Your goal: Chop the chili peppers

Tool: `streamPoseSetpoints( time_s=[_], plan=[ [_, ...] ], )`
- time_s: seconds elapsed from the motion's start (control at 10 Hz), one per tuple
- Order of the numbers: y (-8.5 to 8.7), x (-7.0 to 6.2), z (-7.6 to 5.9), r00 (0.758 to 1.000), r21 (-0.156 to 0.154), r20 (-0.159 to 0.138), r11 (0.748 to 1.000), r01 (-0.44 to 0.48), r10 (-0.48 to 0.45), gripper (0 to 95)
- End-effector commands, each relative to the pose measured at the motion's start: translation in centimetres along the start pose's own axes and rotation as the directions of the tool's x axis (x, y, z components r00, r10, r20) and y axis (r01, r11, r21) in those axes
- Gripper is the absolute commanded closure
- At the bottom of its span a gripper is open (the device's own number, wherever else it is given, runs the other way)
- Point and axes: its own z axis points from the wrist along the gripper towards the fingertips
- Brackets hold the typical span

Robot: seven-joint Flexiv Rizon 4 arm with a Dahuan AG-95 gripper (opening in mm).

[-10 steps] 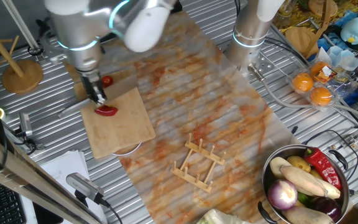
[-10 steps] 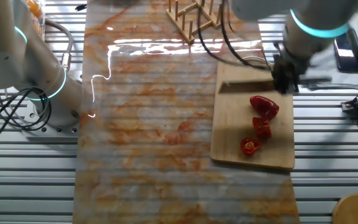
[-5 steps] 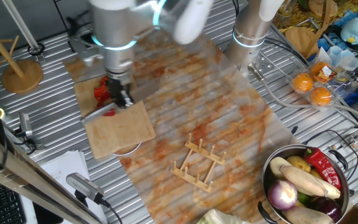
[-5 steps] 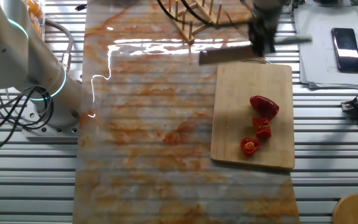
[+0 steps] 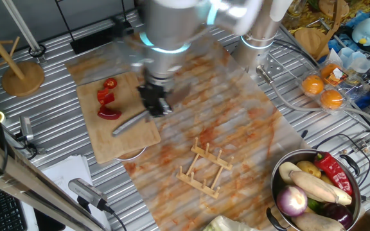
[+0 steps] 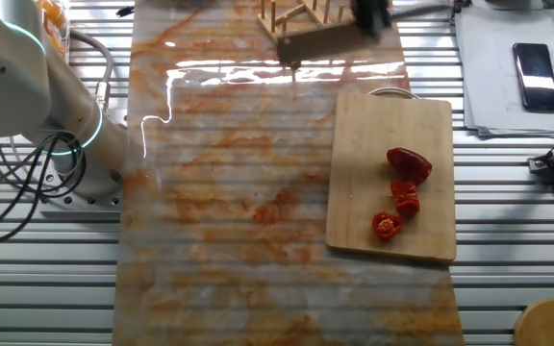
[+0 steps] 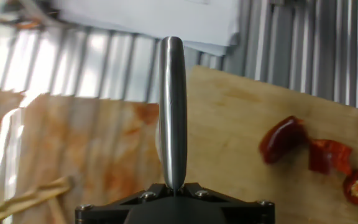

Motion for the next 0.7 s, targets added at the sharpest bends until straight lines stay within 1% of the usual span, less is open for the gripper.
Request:
streamPoseSetpoints(
  time_s=[0.1,0.2,0.3,0.5,0.7],
  plan=[
    [0.7,0.2,-0.4,0.999,0.0,-0.028,0.999,0.033,-0.033,95.0],
    [0.7,0.2,-0.4,0.998,0.005,-0.054,0.999,0.044,-0.043,95.0],
    [0.7,0.2,-0.4,0.996,0.006,-0.07,0.999,0.051,-0.051,95.0],
    [0.2,0.1,-0.1,0.993,-0.001,-0.083,0.996,0.085,-0.085,95.0],
    [-1.1,-0.1,0.3,0.991,-0.008,-0.08,0.995,0.104,-0.104,95.0]
  ],
)
